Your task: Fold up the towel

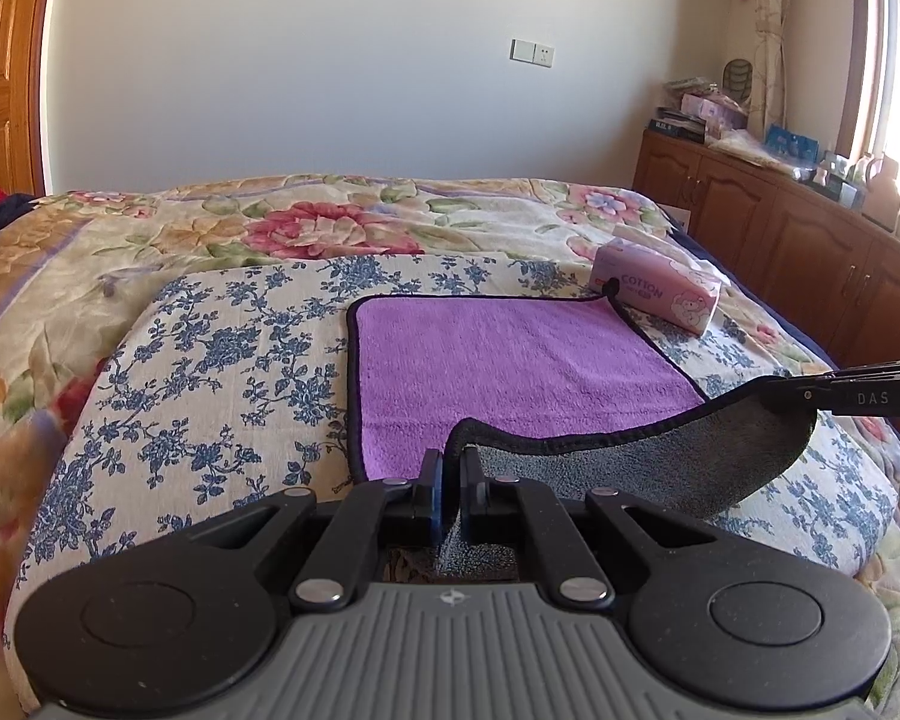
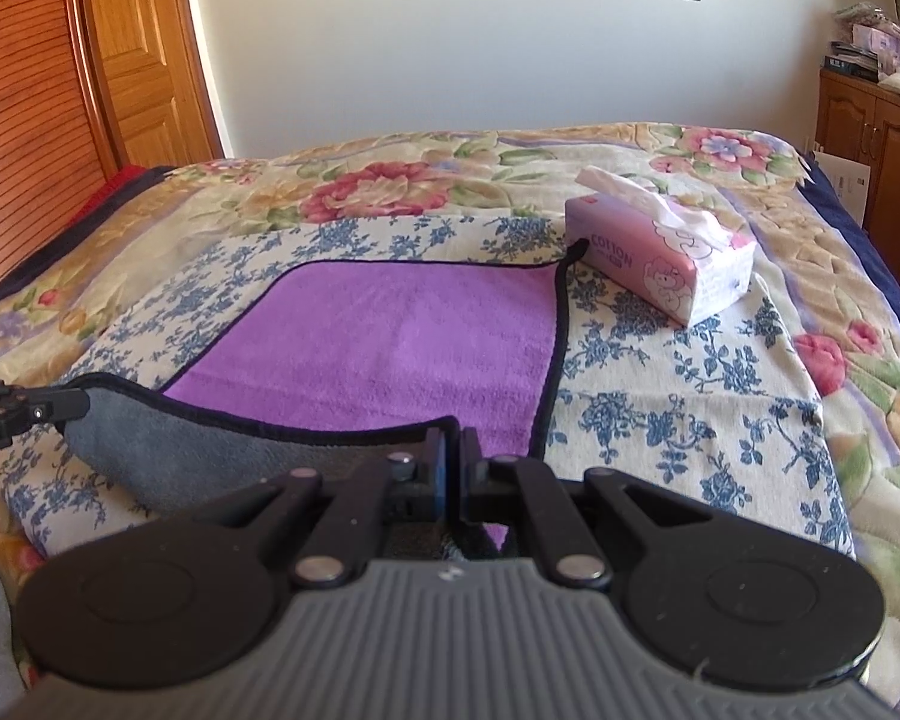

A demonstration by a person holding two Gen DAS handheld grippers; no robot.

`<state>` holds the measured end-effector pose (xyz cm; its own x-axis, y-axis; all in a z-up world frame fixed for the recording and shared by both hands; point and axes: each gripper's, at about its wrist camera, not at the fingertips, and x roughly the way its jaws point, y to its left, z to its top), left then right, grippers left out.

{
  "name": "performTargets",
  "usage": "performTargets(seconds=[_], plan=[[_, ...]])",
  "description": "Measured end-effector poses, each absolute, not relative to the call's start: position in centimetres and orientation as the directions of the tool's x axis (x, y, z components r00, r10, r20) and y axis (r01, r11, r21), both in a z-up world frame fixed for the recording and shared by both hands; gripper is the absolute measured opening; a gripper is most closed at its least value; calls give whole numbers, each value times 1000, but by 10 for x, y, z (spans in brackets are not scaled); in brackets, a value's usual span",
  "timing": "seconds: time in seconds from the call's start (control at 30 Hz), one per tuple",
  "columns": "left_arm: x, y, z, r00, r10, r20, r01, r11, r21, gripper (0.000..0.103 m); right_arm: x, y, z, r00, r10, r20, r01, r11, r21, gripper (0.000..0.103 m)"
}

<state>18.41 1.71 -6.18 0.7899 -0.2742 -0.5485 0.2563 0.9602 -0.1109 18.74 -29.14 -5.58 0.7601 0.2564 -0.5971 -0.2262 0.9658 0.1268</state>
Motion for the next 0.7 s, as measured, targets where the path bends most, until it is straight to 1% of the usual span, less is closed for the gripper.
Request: performTargets(seconds=[0.07,0.43,0.7], plan=[[187,17,-61,789,-262,-556,248,963,-103,6,190,-291,-56,758,259,-599,-231,965,125,5],[202,13,-54,793,-281,-540,268,958,-106,6,203,-292,-55,759,262,-596,-246,963,111,5],[214,10,-49,798,-289,-529,275,955,-108,6,210,-289,-47,773,265,-577,-263,961,88,5]])
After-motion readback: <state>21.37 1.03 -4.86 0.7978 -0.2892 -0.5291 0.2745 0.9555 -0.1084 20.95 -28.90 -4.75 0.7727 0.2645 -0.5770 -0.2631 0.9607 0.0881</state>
